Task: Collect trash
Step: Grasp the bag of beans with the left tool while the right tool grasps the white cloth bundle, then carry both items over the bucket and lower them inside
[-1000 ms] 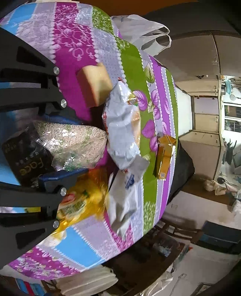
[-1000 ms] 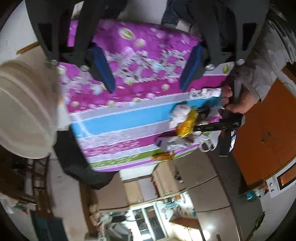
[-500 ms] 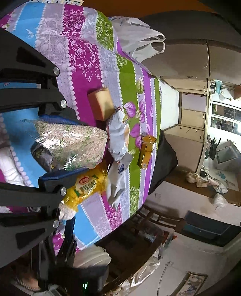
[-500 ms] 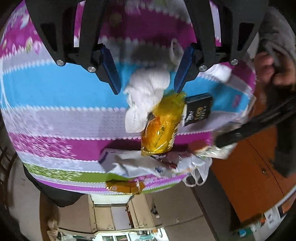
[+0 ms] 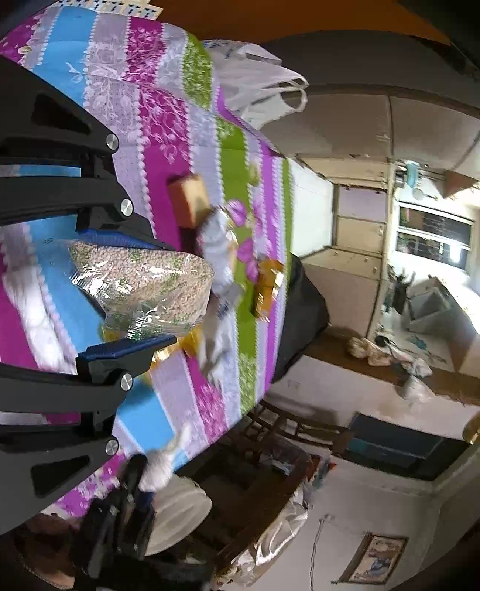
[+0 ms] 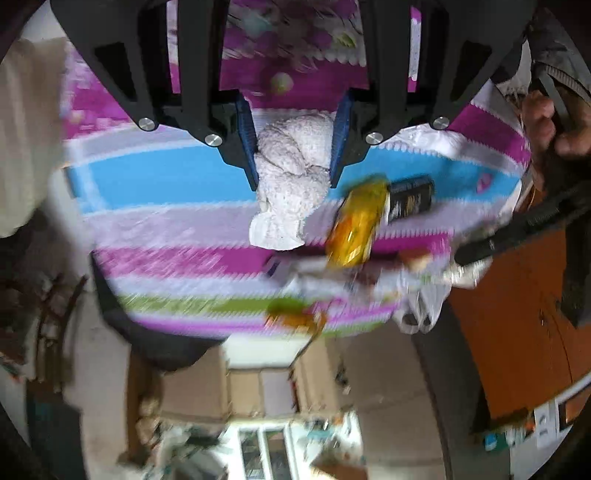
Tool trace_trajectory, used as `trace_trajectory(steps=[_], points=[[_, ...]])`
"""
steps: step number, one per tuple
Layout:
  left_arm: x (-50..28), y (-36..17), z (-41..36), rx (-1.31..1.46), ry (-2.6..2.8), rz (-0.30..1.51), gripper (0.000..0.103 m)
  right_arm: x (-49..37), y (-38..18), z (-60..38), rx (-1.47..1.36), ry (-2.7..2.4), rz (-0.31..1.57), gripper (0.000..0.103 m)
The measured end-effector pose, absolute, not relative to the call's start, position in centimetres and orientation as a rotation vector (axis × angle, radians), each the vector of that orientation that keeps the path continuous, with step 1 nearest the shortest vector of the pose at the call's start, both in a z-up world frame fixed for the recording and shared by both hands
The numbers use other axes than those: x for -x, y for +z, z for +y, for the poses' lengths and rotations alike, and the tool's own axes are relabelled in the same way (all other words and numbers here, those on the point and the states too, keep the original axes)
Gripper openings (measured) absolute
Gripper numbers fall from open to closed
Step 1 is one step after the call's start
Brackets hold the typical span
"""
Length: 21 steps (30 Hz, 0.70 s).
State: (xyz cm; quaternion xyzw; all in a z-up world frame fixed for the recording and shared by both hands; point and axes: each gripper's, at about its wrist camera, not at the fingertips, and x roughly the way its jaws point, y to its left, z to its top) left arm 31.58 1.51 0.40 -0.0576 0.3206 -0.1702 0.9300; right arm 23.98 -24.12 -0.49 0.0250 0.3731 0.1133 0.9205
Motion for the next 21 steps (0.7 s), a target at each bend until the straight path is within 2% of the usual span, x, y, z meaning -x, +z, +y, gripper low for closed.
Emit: trace_trajectory(steps=[8,21], points=[[-29.2,5.8,-4.9,0.083,-0.472,0.58,0.042,-20.6,7.1,-28.9,-0.031,0.101,0.614,0.034],[-27.2,11.9,-20.2,0.002,-0.69,0.523,0.042,-17.3,11.4,-39.1,-0.06,-0.099,0.579,0.034]])
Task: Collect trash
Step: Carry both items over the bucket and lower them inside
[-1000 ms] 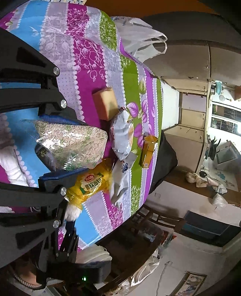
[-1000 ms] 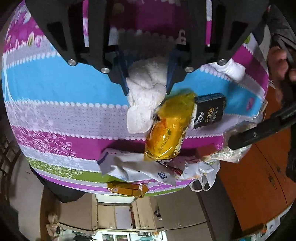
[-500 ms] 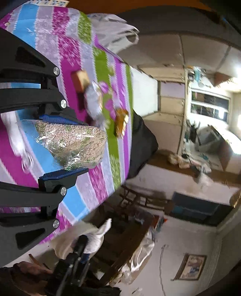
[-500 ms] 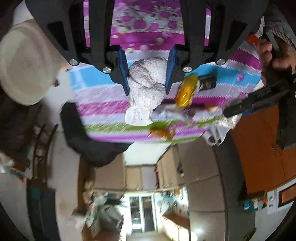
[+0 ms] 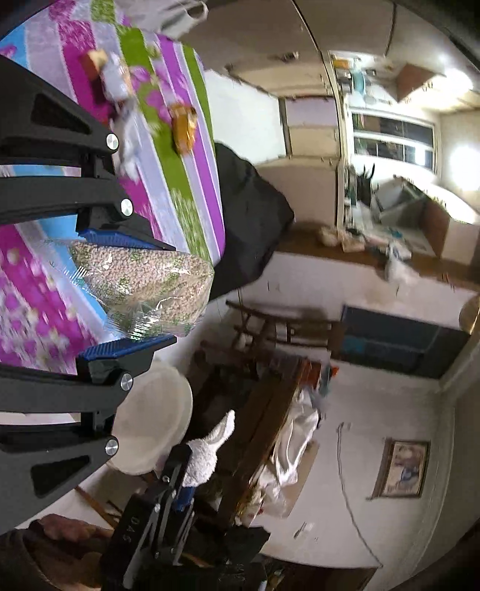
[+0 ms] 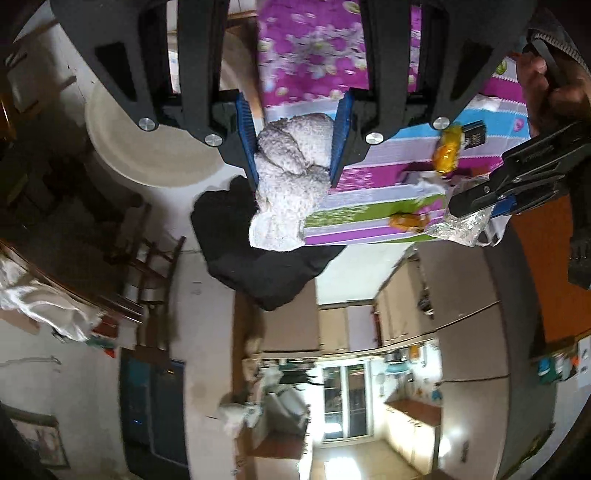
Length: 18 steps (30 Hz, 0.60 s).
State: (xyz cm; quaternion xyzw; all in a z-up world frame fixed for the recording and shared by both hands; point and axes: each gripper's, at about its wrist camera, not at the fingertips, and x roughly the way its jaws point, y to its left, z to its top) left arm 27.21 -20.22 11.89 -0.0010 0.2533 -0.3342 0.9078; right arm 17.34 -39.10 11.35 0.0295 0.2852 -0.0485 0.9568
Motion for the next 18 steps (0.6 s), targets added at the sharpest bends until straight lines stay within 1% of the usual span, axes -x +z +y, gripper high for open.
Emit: trace_trajectory(steps=[10,18], points=[[-27.4,13.5,-32.5,-0.037,-0.834,0.534,0.042,-15.8,11.5,-47.3,-0.111,-0.225,0.612,0.034],[-29.8,12.2,-41.8,-0.055,-0.901,0.611,0.042,-15.9,9.5,-53.7,-0.202,-0.283,0.699,0.034]])
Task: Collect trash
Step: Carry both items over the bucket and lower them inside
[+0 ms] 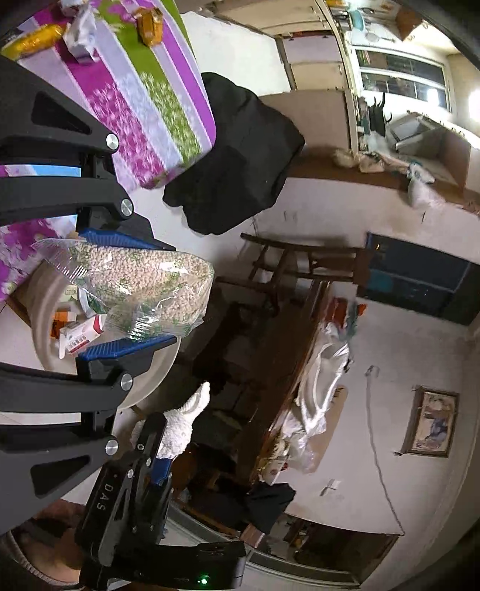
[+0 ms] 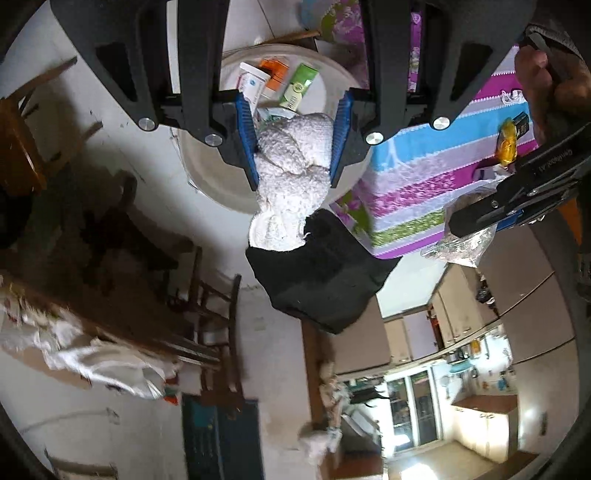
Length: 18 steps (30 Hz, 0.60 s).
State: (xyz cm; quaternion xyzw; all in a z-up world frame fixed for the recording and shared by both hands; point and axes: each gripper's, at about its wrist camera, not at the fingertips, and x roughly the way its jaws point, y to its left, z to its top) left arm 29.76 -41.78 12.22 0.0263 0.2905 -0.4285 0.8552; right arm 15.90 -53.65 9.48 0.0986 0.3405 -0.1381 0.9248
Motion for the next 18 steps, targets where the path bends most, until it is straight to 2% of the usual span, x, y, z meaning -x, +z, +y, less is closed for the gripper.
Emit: trace_trajectory(steps=[5,18], points=[[-31.4,9.4,-46.3,-0.068,-0.917,0.682,0.042,-16.6,8.1,-56.1,-0.224,-0.295,0.753,0.034],[-33.8,2.5,-48.3,-0.085,-0.923,0.771,0.042,-18.1,3.8,-59.5,-0.293,-0.289,0.86,0.034]])
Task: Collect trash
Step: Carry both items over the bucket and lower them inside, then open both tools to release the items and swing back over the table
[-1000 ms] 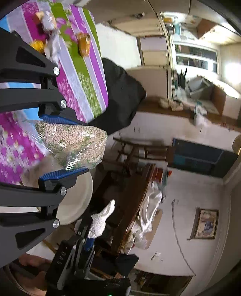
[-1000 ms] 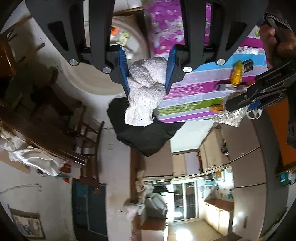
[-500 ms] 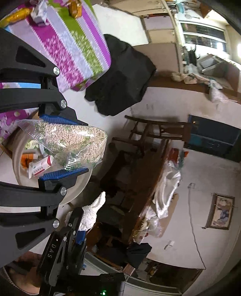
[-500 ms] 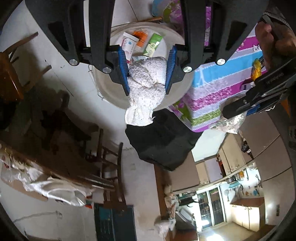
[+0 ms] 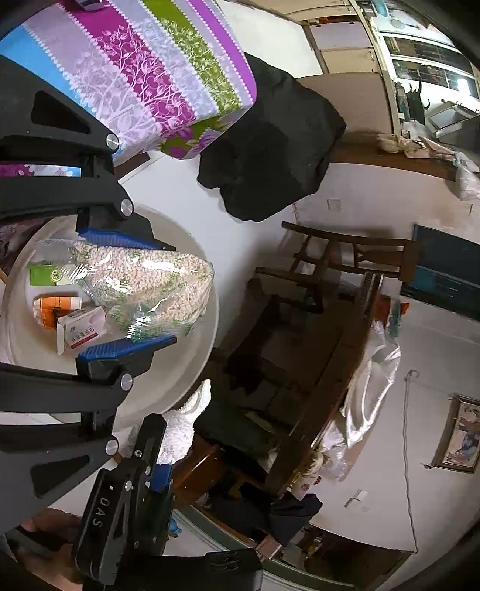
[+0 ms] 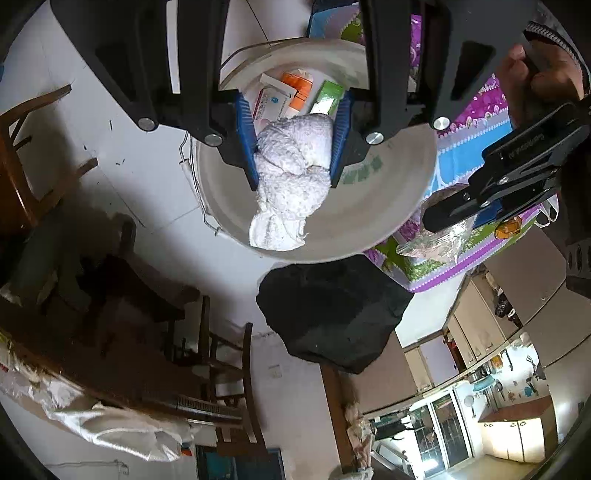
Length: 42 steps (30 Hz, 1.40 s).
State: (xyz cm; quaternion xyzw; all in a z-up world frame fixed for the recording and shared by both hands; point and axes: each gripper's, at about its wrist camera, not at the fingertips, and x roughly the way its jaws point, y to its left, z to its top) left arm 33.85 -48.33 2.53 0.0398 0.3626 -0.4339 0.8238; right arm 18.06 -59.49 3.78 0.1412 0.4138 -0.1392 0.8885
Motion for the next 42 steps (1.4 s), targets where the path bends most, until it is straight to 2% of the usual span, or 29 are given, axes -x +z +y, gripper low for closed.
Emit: trace_trajectory(steps=[14,18,20,21,22,37,38,42], points=[[-34.4,0.0,-49.3,-0.12,-0.925,0.819,0.042,-18.6,2.7,-60.3,-0.311,-0.276,0.873,0.034],[-34.6,-0.1,-49.3,-0.128,-0.923,0.829,0.044,-18.7,2.5,-60.8,-0.32,-0.275,0.87,0.038],[-34.7,-0.2,-49.2,-0.128,-0.906,0.825,0.058,-18.6,2.5,-61.1,-0.336,-0.267,0.865,0.047],[-34.7,-0.1,-49.2,-0.126,-0.899,0.821,0.061,-18.5,2.4,-61.2,-0.34,-0.267,0.862,0.053],[-34.8,0.0,-49.0,-0.125,-0.892,0.816,0.063,-18.3,2.5,-61.3,-0.339,-0.273,0.855,0.054],[-34.4,-0.3,-48.3,-0.134,-0.894,0.817,0.064,-17.7,2.6,-61.2,-0.353,-0.278,0.838,0.054],[-34.3,-0.3,-47.9,-0.129,-0.895,0.817,0.067,-17.6,2.6,-61.1,-0.353,-0.279,0.833,0.054],[-33.5,-0.3,-45.8,-0.136,-0.899,0.807,0.076,-16.3,3.6,-59.6,-0.332,-0.266,0.765,0.065]])
